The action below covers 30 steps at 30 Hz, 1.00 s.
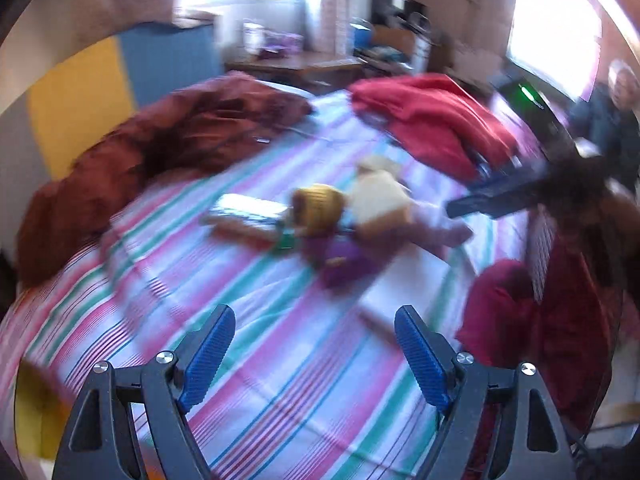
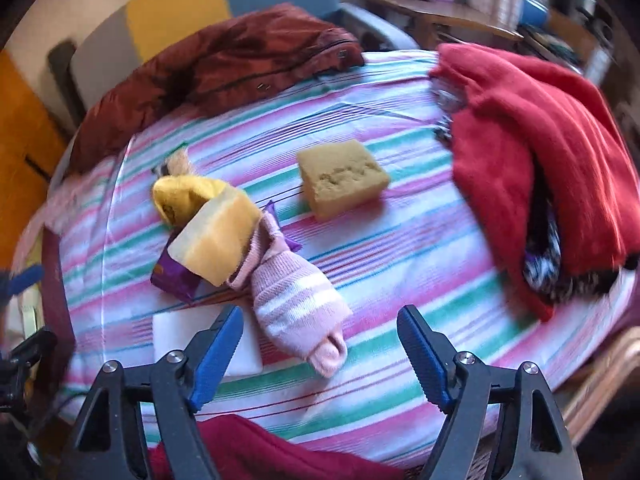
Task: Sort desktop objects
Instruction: 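Grasp the pink striped sock with the right gripper while the left gripper grasps the white block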
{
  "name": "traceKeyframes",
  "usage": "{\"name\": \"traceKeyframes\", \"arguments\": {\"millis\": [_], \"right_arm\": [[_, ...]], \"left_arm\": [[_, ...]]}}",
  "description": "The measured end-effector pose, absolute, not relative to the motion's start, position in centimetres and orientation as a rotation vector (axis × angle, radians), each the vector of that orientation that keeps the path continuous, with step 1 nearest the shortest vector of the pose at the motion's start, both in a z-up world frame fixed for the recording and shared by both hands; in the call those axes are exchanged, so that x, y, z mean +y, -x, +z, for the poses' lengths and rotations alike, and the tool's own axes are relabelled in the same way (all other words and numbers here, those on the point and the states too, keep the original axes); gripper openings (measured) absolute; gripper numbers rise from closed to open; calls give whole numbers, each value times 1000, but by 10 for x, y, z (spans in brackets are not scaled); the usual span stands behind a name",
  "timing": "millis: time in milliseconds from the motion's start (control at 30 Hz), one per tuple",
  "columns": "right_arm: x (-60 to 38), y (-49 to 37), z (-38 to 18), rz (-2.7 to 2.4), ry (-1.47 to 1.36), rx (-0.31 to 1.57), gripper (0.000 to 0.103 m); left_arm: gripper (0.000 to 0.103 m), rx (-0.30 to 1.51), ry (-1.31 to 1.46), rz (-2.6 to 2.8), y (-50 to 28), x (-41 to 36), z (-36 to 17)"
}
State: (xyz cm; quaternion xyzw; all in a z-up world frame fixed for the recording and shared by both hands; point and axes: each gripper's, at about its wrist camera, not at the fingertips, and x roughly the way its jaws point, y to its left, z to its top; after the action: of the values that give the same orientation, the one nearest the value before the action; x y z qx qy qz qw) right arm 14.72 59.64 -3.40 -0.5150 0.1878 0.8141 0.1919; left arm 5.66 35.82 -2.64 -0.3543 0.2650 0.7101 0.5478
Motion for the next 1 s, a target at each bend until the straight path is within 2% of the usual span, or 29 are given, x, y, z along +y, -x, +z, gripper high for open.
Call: {"name": "traceKeyframes", "arguments": {"millis": [167,333,567,867,933,1000], "right_arm": [[592,-127,-48,2299,1606,439,79],[595,-114,-64,2270,1689,413,83],[615,-121,-75,2256,1703,625,83],[628,-124,-82,2229,1716,753,83],[630,-123,-84,2220,1712,784,83],[631,-122,-87,2210,1710,807,83]], "left_arm": [[84,692,815,1503,-76,391,-45],[84,706,836,1428,-80,411,-61],[84,739,840,1324,-91,436,-80],[84,812,834,1283,-97,459,-99],[82,820,843,1278,-99,462,-103],[74,816,882,1278,-99,463,-109]]}}
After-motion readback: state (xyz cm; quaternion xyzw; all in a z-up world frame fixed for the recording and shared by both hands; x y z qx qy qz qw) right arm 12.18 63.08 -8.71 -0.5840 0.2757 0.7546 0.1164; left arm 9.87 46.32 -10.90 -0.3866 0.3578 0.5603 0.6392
